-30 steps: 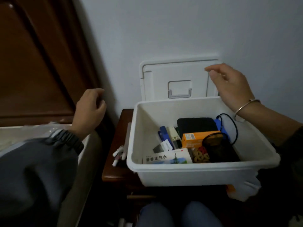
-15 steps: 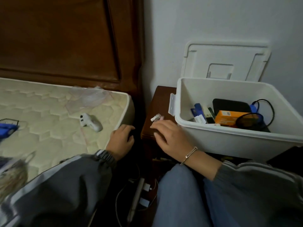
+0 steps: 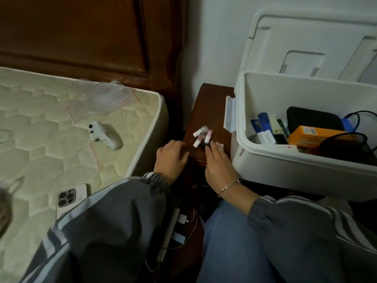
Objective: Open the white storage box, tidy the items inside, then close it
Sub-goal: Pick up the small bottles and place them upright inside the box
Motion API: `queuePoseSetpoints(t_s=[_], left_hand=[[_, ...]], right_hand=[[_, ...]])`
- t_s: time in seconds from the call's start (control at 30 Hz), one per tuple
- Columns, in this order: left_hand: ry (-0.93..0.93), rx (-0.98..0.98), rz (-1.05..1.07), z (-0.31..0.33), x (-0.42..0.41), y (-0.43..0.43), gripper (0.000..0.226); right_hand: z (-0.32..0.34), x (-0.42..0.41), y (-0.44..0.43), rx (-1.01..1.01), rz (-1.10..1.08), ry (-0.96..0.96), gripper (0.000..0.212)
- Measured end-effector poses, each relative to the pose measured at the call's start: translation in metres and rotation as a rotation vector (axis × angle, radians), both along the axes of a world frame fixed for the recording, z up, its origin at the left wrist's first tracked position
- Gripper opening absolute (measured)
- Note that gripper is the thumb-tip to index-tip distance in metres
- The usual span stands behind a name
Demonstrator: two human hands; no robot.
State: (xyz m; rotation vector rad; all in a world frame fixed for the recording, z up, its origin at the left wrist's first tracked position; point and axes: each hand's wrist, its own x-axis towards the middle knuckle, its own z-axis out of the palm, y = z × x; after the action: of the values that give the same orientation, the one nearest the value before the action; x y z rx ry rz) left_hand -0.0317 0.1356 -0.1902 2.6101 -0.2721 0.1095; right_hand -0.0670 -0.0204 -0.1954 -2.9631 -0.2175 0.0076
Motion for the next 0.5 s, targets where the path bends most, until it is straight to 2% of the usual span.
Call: queuePoseSetpoints(t_s=[0.13, 0.3, 0.5], left_hand=[[0.02, -0.003, 0.07, -0.011, 0.019, -0.025, 0.032], [0.018, 0.03, 0.166, -0.02, 0.034, -0.041, 0.035], [-0.004, 0.026, 0.189, -0.024, 0.039, -0.045, 0.027]], right_hand=[[-0.007, 0.007, 0.003, -0.027, -0.063, 0.056, 0.07], [-0.005, 0.012, 0.004, -0.098, -0.089, 0.01, 0.053], [-0.004, 0.015, 0.007, -0.266, -0.103, -0.119, 0.037]])
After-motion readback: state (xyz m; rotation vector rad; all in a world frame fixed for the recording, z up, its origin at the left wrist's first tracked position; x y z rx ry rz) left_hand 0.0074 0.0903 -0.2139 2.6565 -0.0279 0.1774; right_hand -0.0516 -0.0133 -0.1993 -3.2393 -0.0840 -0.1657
